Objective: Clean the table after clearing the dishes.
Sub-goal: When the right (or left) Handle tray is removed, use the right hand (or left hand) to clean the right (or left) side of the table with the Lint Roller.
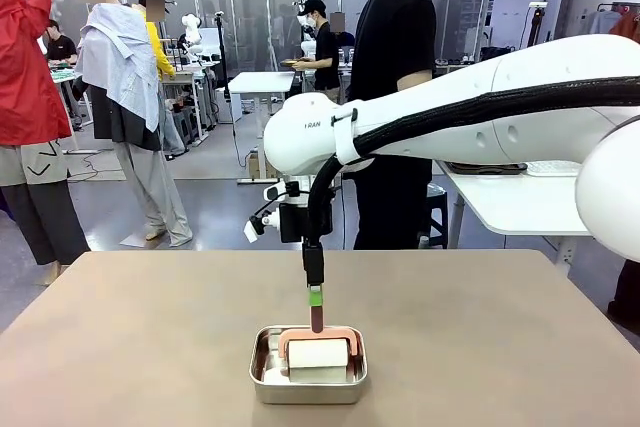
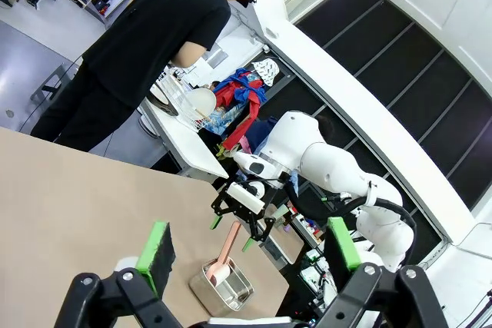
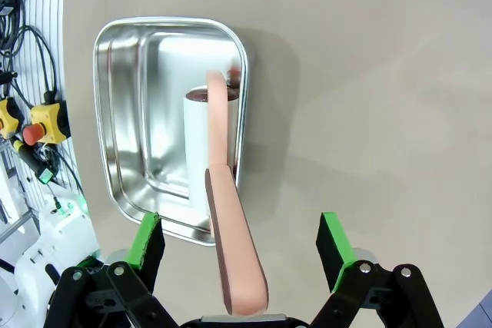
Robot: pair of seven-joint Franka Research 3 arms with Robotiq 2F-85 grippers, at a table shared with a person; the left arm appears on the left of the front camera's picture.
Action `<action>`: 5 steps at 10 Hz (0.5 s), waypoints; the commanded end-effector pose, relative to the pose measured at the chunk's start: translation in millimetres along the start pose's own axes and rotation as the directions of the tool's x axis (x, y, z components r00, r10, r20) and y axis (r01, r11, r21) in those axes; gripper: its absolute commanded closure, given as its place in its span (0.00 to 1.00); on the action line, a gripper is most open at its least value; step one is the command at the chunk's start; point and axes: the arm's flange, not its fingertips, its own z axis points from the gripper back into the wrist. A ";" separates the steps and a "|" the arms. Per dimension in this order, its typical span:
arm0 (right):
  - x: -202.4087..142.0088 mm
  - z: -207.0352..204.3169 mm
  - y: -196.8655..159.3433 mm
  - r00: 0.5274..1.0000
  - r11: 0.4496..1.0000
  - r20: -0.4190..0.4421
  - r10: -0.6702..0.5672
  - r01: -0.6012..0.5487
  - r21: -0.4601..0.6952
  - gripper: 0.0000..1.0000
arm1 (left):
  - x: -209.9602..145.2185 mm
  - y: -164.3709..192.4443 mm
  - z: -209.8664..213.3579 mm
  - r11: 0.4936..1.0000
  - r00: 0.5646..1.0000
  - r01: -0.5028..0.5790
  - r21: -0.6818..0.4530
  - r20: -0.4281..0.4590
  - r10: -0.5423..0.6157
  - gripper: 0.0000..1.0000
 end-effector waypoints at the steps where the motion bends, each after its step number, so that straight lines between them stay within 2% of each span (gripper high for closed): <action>1: -8.9 -6.2 14.6 1.000 1.000 0.011 -0.027 0.028 -0.013 0.00 | -1.4 -3.8 2.9 1.000 1.000 0.001 -0.012 -0.001 -0.001 0.00; 2: -10.0 -6.9 14.2 1.000 1.000 0.012 -0.025 0.025 -0.007 0.00 | -1.4 -3.8 2.9 1.000 1.000 0.001 -0.012 -0.001 -0.001 0.00; 3: -9.4 -6.6 13.6 1.000 1.000 0.020 -0.020 0.020 -0.012 0.07 | -1.4 -3.8 2.9 1.000 1.000 0.001 -0.012 -0.001 -0.001 0.00; 4: -8.2 -6.1 13.4 1.000 1.000 0.026 -0.009 0.009 -0.018 0.19 | -1.4 -3.8 2.9 1.000 1.000 0.001 -0.012 -0.001 -0.001 0.00; 5: -8.2 -6.6 12.1 1.000 1.000 0.020 -0.013 0.013 -0.012 0.26 | -1.4 -3.8 2.9 1.000 1.000 0.001 -0.012 -0.001 -0.001 0.00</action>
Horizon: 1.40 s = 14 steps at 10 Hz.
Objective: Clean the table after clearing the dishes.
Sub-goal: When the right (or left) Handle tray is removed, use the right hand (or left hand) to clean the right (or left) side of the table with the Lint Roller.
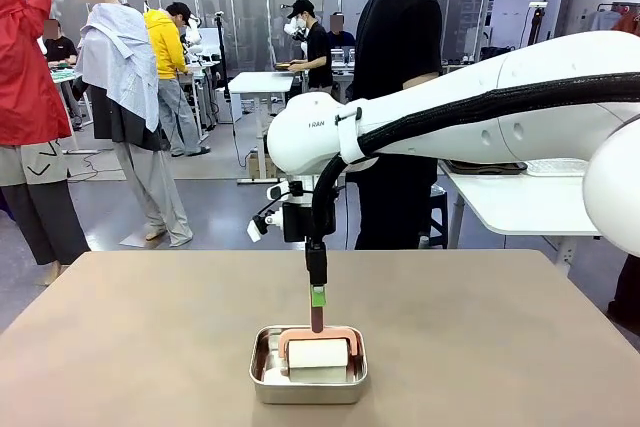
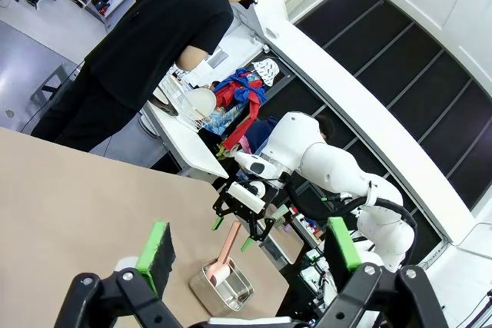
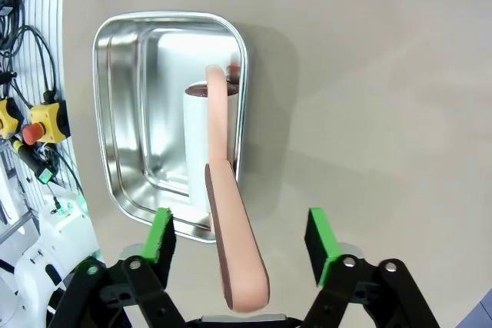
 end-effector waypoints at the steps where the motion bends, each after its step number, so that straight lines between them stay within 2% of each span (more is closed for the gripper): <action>1: -5.1 -8.0 11.4 1.000 1.000 0.019 -0.013 0.013 -0.006 0.38 | -1.4 -3.8 2.9 1.000 1.000 0.001 -0.012 -0.001 -0.001 0.00; 2: -5.5 -7.2 11.7 1.000 1.000 0.021 -0.014 0.014 -0.009 0.45 | -1.4 -3.8 2.9 1.000 1.000 0.001 -0.012 -0.001 -0.001 0.00; 3: -5.0 -6.9 11.3 1.000 1.000 0.019 -0.014 0.014 -0.006 0.58 | -1.4 -3.8 2.9 1.000 1.000 0.001 -0.012 -0.001 -0.001 0.00; 4: -4.6 -7.1 11.1 1.000 1.000 0.016 -0.012 0.012 -0.003 0.64 | -1.4 -3.8 2.9 1.000 1.000 0.001 -0.012 -0.001 -0.001 0.00; 5: -4.6 -6.2 11.0 1.000 1.000 0.017 -0.013 0.014 -0.003 0.77 | -1.4 -3.8 2.9 1.000 1.000 0.001 -0.012 -0.001 -0.001 0.00; 6: -5.1 -5.2 11.7 1.000 1.000 0.019 -0.014 0.014 -0.004 0.83 | -1.4 -3.8 2.9 1.000 1.000 0.001 -0.012 -0.001 -0.001 0.00; 7: -4.0 -3.8 13.4 1.000 1.000 0.020 -0.011 0.011 -0.002 0.96 | -1.4 -3.8 2.9 1.000 1.000 0.001 -0.012 -0.001 -0.001 0.00; 8: -3.8 -0.2 16.9 1.000 1.000 0.017 -0.017 0.017 0.002 1.00 | -1.4 -3.8 2.9 1.000 1.000 0.001 -0.012 -0.001 -0.001 0.00; 10: -13.5 23.1 37.5 0.997 0.997 0.010 -0.078 0.078 0.002 1.00 | -1.4 -3.8 2.9 1.000 1.000 0.001 -0.012 -0.001 -0.001 0.00; 11: -28.3 44.1 56.0 0.988 0.988 0.045 -0.149 0.150 -0.021 0.95 | -1.4 -3.8 2.9 1.000 1.000 0.001 -0.012 -0.001 -0.001 0.00; 12: -50.0 65.0 75.8 0.954 0.956 0.112 -0.279 0.286 -0.056 0.95 | -1.4 -3.8 2.9 1.000 1.000 0.001 -0.012 -0.001 -0.001 0.00; 13: -77.1 79.7 92.4 0.889 0.899 0.206 -0.409 0.432 -0.077 0.95 | -1.4 -3.8 2.9 1.000 1.000 0.001 -0.012 -0.001 -0.001 0.00; 14: -108.6 85.7 106.8 0.784 0.817 0.309 -0.538 0.575 -0.036 0.95 | -1.4 -3.8 2.9 1.000 1.000 0.001 -0.012 -0.001 -0.001 0.00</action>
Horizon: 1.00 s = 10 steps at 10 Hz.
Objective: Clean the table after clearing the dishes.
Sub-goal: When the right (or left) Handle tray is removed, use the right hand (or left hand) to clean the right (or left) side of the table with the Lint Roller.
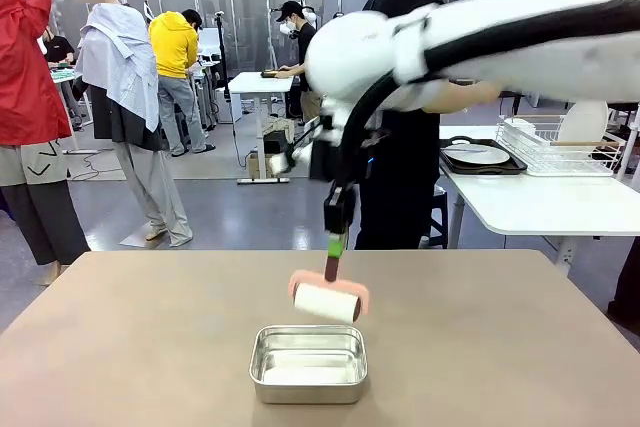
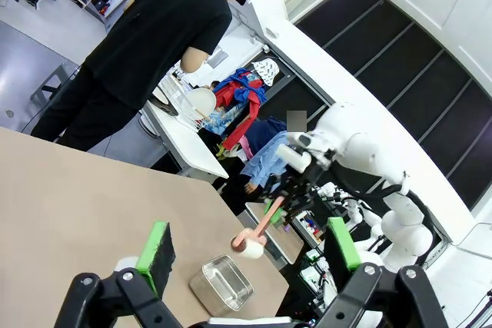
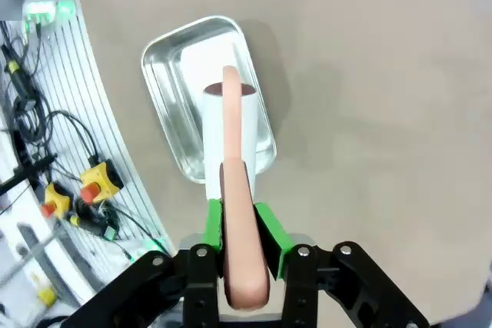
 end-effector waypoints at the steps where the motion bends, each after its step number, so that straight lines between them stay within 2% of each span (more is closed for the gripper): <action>1: -77.3 -8.3 13.2 0.916 0.938 0.216 -0.339 0.347 0.000 0.95 | -1.4 -3.8 2.8 1.000 1.000 0.001 -0.012 -0.002 -0.001 0.00; 2: -106.6 -9.4 6.8 0.827 0.878 0.315 -0.466 0.476 0.051 0.95 | -1.4 -3.8 2.8 1.000 1.000 0.001 -0.012 -0.002 -0.001 0.00; 3: -136.7 -14.6 -0.3 0.726 0.818 0.392 -0.565 0.554 0.155 0.95 | -1.4 -3.8 2.8 1.000 1.000 0.001 -0.012 -0.002 -0.001 0.00; 4: -162.2 -20.9 -8.4 0.617 0.748 0.436 -0.655 0.611 0.259 0.95 | -1.4 -3.8 2.8 1.000 1.000 0.001 -0.012 -0.002 -0.001 0.00; 5: -182.2 -26.6 -18.0 0.515 0.695 0.480 -0.710 0.622 0.360 0.95 | -1.4 -3.8 2.8 1.000 1.000 0.001 -0.012 -0.002 -0.001 0.00; 6: -196.3 -32.7 -31.3 0.442 0.639 0.474 -0.761 0.634 0.436 0.95 | -1.4 -3.8 2.8 1.000 1.000 0.001 -0.012 -0.002 -0.001 0.00; 7: -204.3 -37.9 -46.4 0.418 0.605 0.448 -0.790 0.649 0.461 0.95 | -1.4 -3.8 2.8 1.000 1.000 0.001 -0.012 -0.002 -0.001 0.00; 8: -200.0 -24.3 -38.7 0.559 0.682 0.393 -0.730 0.635 0.364 0.95 | -1.4 -3.8 2.8 1.000 1.000 0.001 -0.012 -0.002 -0.001 0.00; 10: -200.0 -24.3 -38.7 0.559 0.682 0.393 -0.730 0.635 0.364 0.95 | -1.4 -3.8 2.8 1.000 1.000 0.001 -0.012 -0.002 -0.001 0.00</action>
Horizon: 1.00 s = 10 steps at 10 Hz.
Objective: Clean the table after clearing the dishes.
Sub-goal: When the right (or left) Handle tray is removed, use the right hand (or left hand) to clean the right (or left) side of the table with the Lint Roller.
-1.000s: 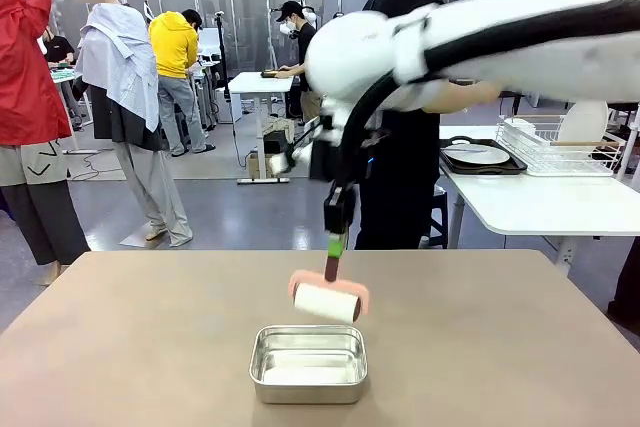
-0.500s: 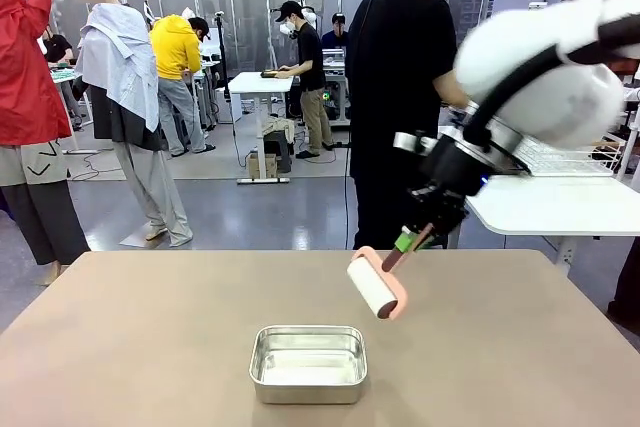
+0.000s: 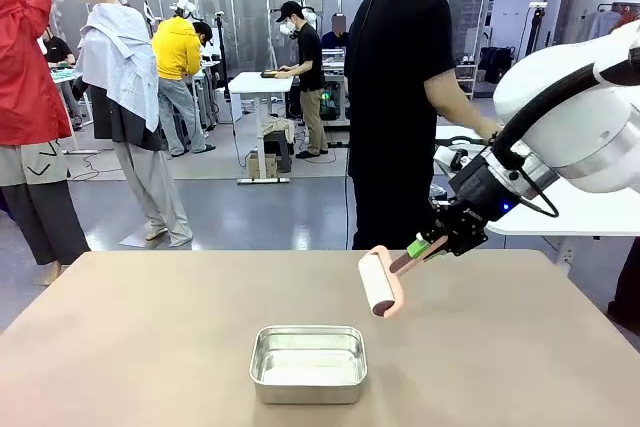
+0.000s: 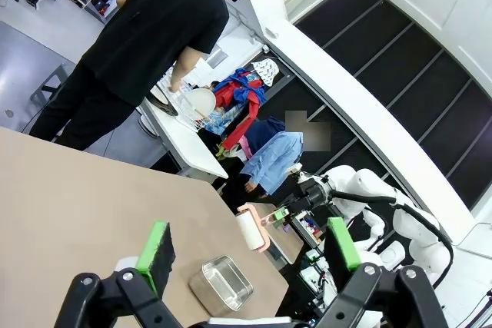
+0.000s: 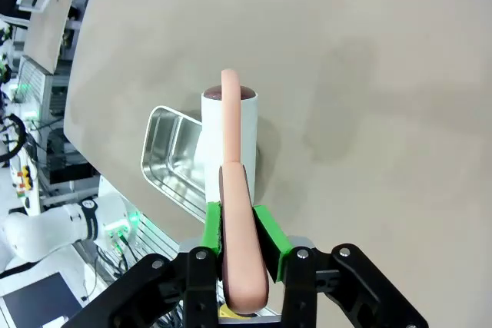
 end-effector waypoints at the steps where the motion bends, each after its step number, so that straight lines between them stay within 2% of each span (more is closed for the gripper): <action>1: 4.0 3.4 8.7 0.999 0.999 -0.022 0.030 -0.030 -0.012 0.95 | -1.3 -3.8 3.0 1.000 1.000 0.002 -0.012 -0.001 -0.002 0.00; 2: 4.0 3.4 8.7 0.999 0.999 -0.022 0.030 -0.030 -0.012 0.95 | -1.3 -3.8 3.0 1.000 1.000 0.002 -0.012 -0.001 -0.002 0.00; 3: 1.1 0.2 4.9 1.000 1.000 -0.010 0.020 -0.020 -0.007 0.77 | -1.3 -3.8 3.0 1.000 1.000 0.002 -0.012 -0.001 -0.002 0.00; 4: 16.4 -3.1 -15.5 0.997 0.998 0.042 -0.060 0.059 0.032 0.77 | -1.3 -3.8 3.0 1.000 1.000 0.002 -0.012 -0.001 -0.002 0.00; 7: 16.0 -17.8 -75.8 0.983 0.975 0.091 -0.160 0.143 0.170 0.77 | -1.3 -3.8 3.0 1.000 1.000 0.002 -0.012 -0.001 -0.002 0.00; 8: 22.5 -22.6 -89.1 0.979 0.962 0.082 -0.185 0.163 0.217 0.77 | -1.3 -3.8 3.0 1.000 1.000 0.002 -0.012 -0.001 -0.002 0.00; 10: 39.7 -39.7 -107.4 0.977 0.953 0.020 -0.213 0.203 0.227 0.77 | -1.3 -3.8 3.0 1.000 1.000 0.002 -0.012 -0.001 -0.002 0.00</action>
